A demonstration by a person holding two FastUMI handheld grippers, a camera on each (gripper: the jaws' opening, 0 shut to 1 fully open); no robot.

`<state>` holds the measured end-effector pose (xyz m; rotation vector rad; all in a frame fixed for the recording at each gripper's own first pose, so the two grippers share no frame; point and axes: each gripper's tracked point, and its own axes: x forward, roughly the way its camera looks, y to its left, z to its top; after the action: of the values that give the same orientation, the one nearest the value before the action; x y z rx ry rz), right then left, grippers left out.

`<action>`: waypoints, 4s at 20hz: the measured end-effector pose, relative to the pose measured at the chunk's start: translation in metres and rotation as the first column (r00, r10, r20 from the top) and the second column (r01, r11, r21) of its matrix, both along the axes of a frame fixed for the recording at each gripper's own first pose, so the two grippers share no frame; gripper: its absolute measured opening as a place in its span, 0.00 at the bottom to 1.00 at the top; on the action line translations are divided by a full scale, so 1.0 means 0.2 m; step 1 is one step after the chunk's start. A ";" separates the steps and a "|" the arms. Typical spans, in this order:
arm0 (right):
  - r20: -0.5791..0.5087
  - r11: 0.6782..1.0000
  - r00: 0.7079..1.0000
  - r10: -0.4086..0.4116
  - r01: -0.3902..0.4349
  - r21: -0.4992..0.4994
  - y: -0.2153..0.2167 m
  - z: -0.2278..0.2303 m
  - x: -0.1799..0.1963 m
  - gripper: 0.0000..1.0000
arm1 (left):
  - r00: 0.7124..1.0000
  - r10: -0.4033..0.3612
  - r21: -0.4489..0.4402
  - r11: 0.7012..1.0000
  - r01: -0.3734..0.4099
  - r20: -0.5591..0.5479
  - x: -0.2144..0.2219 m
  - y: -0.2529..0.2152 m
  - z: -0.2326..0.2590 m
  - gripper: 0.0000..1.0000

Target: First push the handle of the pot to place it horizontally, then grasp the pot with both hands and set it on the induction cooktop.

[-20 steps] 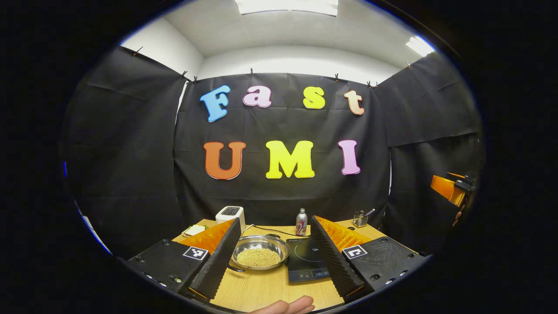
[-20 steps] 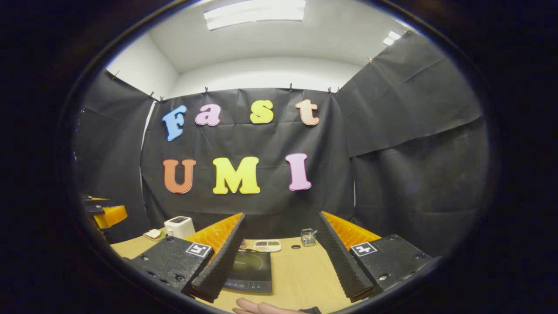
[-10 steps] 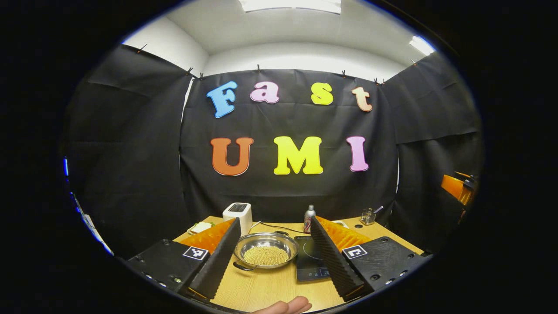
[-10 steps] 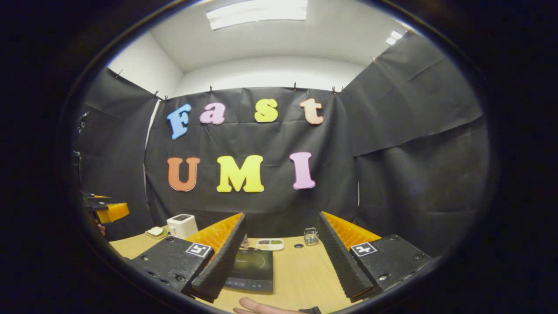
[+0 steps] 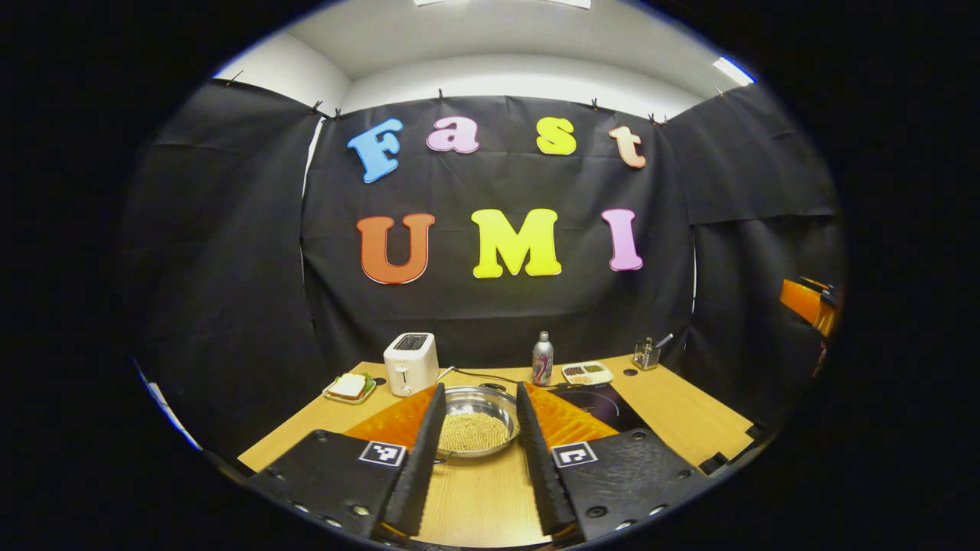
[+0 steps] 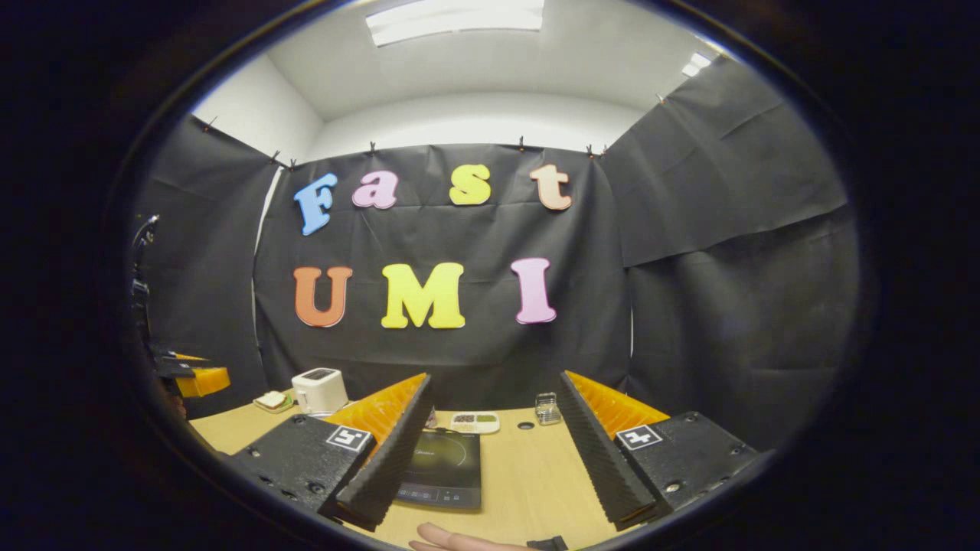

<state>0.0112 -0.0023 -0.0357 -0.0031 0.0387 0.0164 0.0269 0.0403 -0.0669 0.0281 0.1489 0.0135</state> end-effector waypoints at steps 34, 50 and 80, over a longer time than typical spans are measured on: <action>-0.211 0.999 0.977 0.023 -0.032 -0.039 0.19 -0.50 0.40 0.99 | 0.766 -0.048 -0.063 0.998 0.010 -0.641 0.47 0.21 -1.30 0.00; -0.204 0.998 0.977 0.063 -0.065 -0.006 0.36 -0.54 0.59 0.99 | 0.728 -0.058 -0.134 0.990 -0.046 -0.683 0.54 0.40 -1.41 0.00; -0.244 1.000 0.970 0.021 -0.017 0.017 0.37 -0.65 0.81 1.00 | 0.687 0.124 0.034 0.989 -0.144 -0.716 1.02 1.01 -1.52 0.00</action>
<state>0.1727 0.0725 -0.1657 0.0130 0.2847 0.0362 0.2306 0.2414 -0.3710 -0.0046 0.9509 0.1508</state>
